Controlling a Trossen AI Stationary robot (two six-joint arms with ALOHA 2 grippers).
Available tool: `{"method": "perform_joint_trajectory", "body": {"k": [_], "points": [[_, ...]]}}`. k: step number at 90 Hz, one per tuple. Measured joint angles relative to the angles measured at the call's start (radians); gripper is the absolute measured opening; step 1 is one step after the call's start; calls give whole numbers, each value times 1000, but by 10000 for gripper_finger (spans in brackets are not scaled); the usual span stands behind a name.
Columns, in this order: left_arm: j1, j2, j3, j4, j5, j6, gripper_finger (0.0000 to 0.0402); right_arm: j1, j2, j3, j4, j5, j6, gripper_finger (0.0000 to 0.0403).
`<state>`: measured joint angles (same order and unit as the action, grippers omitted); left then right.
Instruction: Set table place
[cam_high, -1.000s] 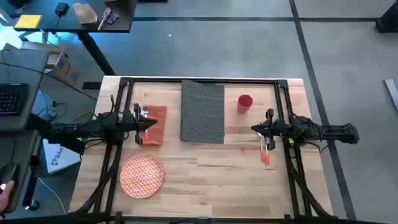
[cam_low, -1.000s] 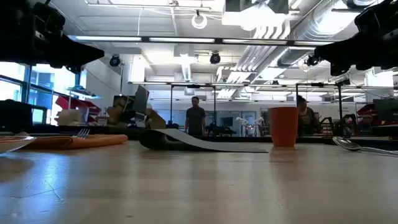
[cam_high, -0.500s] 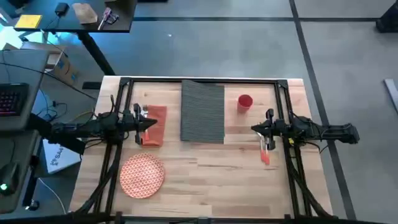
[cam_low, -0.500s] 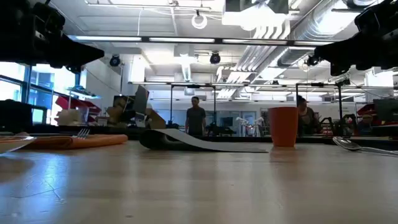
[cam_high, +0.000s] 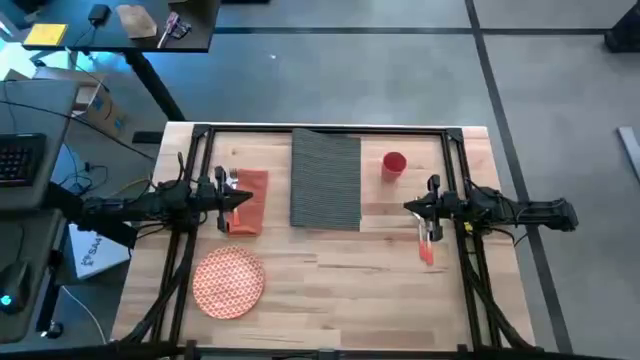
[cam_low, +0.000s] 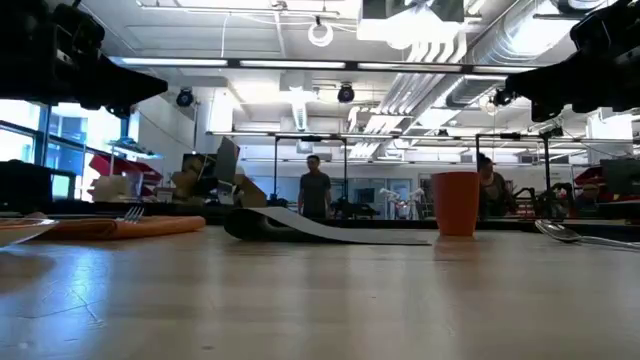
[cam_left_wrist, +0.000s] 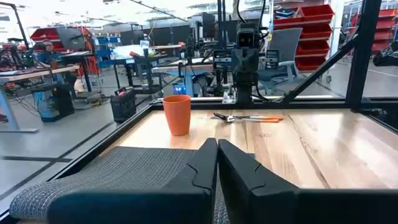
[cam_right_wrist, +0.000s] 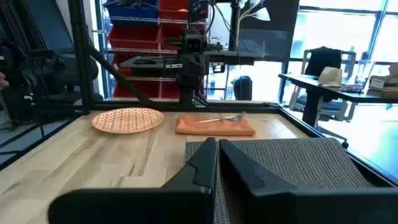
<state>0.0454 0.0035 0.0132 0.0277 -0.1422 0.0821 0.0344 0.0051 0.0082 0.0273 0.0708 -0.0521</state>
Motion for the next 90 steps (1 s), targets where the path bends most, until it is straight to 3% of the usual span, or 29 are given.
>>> {"method": "perform_joint_trajectory", "body": {"k": [10,22,36,52,66,75,80,90], "points": [[1,1,0,64,15,-51,0,0,0,0,0,0,0,0],[-1,4,0,344,96,-395,0,0,0,0,0,0,0,0],[0,7,0,743,11,-578,0,0,0,0,0,0,0,0],[0,8,2,975,-155,-515,0,0,0,0,0,0,0,0],[0,22,10,954,-320,-478,0,0,0,0,0,0,0,0],[1,56,79,876,-437,-456,0,0,1,0,0,0,0,0],[-1,92,171,674,-429,-407,0,0,1,0,0,0,0,0],[-1,253,439,33,-414,-468,0,0,1,0,0,0,0,0]]}}
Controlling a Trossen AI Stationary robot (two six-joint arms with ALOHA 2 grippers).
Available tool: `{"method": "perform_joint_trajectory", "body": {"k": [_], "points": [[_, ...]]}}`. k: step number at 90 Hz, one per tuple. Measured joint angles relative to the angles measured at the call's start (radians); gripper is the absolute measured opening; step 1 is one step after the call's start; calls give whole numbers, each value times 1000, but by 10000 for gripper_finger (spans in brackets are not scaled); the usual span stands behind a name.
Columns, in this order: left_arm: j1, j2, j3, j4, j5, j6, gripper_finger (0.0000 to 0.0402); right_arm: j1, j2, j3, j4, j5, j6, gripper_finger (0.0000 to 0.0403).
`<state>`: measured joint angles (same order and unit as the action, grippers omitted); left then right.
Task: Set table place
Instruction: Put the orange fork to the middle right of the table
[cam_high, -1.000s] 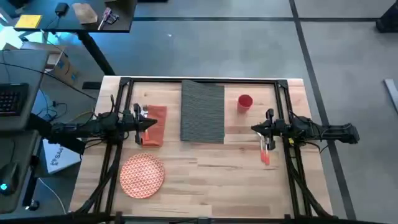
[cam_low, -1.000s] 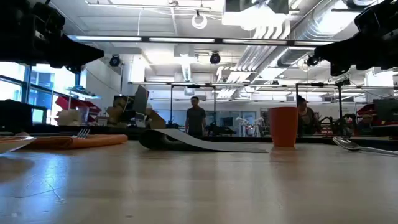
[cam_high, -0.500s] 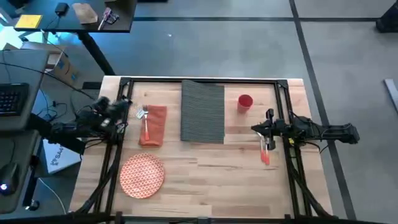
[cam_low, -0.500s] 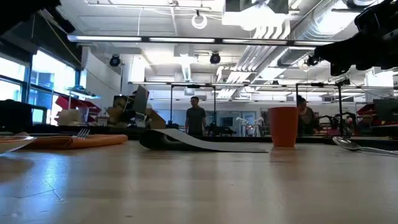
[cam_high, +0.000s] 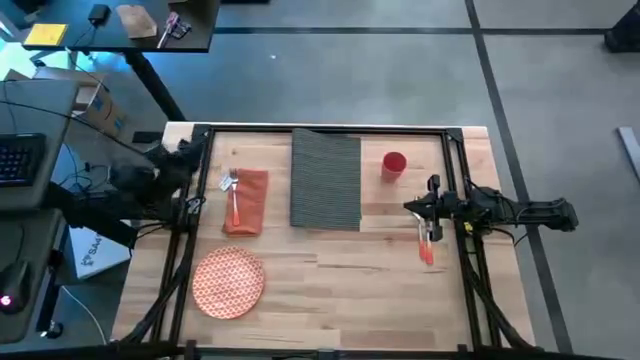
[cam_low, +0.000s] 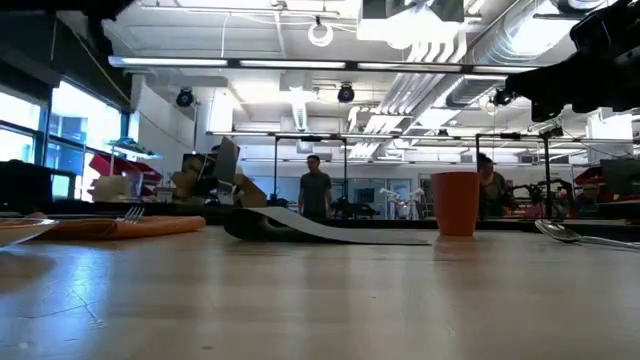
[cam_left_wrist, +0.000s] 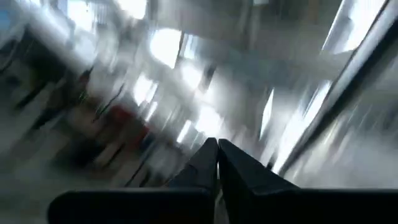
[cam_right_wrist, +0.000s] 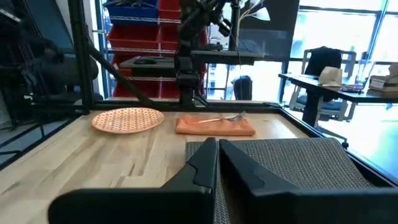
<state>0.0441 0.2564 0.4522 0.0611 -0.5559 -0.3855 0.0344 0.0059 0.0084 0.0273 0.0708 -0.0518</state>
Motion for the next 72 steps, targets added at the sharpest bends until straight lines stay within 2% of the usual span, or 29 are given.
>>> {"method": "perform_joint_trajectory", "body": {"k": [6,12,20,26,37,44,57,72], "points": [[0,146,157,-354,0,-91,0,0,0,0,0,0,0,0],[2,293,287,-634,1,-190,0,0,0,0,0,0,0,0],[19,471,416,-914,16,-383,1,0,0,0,0,0,0,0],[50,586,473,-1047,101,-518,8,0,0,0,0,0,0,0],[115,755,492,-1165,303,-662,40,0,0,0,0,0,0,0],[152,852,492,-1225,389,-698,69,0,0,0,0,0,0,0],[242,992,492,-1333,416,-706,118,0,0,0,0,0,0,0],[385,1104,492,-1301,467,-584,137,0,0,0,0,0,0,0]]}}
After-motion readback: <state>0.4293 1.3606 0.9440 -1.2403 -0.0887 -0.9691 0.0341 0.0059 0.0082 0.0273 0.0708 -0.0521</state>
